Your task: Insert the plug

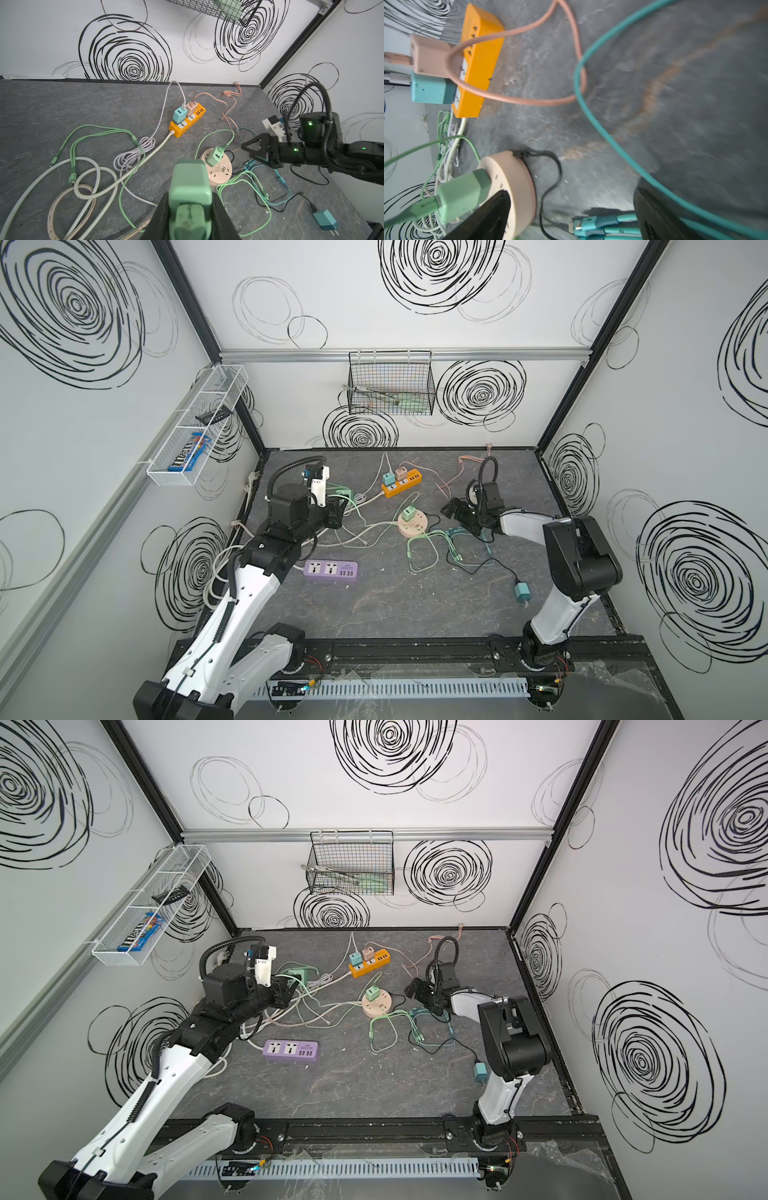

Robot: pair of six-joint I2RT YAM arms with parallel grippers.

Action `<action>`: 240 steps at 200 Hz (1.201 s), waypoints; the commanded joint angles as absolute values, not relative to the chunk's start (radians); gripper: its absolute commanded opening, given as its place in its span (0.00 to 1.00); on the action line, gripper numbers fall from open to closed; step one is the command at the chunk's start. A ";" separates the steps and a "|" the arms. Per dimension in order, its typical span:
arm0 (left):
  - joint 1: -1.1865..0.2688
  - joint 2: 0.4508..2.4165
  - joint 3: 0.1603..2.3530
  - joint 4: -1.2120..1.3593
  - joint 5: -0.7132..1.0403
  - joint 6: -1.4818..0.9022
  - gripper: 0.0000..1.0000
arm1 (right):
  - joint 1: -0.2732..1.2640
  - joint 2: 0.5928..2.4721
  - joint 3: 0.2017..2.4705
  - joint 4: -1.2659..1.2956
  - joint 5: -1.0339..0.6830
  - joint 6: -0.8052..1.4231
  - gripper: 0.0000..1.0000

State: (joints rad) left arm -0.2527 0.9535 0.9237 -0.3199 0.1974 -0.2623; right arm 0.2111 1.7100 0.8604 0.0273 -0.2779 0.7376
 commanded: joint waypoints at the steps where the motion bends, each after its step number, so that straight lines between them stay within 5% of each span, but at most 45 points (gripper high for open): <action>1: -0.264 0.970 0.959 -0.288 0.209 -0.242 0.00 | 0.108 1.616 0.731 -0.091 -0.212 0.764 0.97; 42: -0.339 1.025 0.991 -0.272 0.212 -0.223 0.00 | -0.130 1.426 0.578 -0.072 -0.213 0.771 0.97; 74: -0.359 1.059 1.015 -0.266 0.209 -0.228 0.00 | -0.133 1.365 0.615 -0.110 -0.279 0.673 0.97; 121: -0.355 1.071 1.029 -0.275 0.186 -0.233 0.00 | 0.211 1.238 0.699 -0.124 -0.167 0.505 0.97; 155: -0.348 1.068 1.031 -0.293 0.177 -0.238 0.00 | 0.419 1.153 0.596 0.043 -0.271 0.383 0.97; 181: -0.344 1.071 1.029 -0.299 0.177 -0.237 0.00 | 0.523 1.153 0.562 0.059 -0.325 0.326 0.97; 240: -0.341 1.068 1.022 -0.301 0.168 -0.240 0.00 | 0.644 1.280 0.534 0.091 -0.136 0.364 0.98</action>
